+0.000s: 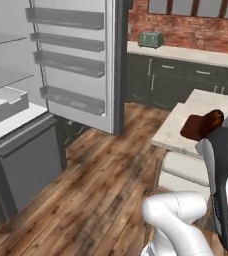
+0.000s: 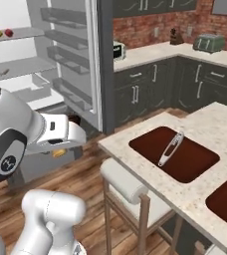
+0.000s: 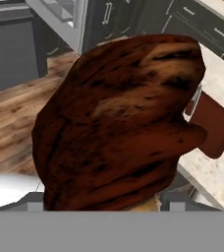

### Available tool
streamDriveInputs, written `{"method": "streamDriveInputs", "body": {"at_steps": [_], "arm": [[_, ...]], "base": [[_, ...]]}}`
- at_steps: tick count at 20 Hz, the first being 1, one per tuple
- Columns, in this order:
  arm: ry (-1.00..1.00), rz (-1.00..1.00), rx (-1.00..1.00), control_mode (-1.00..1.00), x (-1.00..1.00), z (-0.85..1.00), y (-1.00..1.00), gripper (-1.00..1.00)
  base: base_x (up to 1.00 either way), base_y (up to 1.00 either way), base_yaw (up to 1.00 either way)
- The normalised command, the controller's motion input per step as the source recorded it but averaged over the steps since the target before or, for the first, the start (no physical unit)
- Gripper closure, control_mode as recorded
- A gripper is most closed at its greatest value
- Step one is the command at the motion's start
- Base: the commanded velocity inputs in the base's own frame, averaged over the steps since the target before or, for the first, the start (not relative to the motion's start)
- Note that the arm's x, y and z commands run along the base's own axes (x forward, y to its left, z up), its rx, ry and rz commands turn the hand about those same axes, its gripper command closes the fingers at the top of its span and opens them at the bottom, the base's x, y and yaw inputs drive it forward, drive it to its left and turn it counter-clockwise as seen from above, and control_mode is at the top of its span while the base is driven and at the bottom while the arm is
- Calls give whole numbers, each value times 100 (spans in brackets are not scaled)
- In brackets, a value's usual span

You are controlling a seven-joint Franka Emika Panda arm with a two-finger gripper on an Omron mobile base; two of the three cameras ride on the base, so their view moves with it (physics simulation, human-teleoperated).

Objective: Gather the lemon and bell pepper from the fridge and place them on a tray on the dining counter. Then gather the fish and steak from the fridge and place them on the other tray.

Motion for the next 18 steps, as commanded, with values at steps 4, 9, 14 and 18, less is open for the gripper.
{"method": "streamDriveInputs", "body": {"at_steps": [4, 9, 14, 18], "arm": [[0, 0, 0, 100, 0, 0, 0, 100], [0, 0, 0, 100, 0, 0, 0, 100], [0, 0, 0, 100, 0, 0, 0, 100], [0, 0, 0, 100, 0, 0, 0, 100]], "base": [[0, -12, -49], [15, -19, -44], [33, -19, -38], [50, -1, -34]]}}
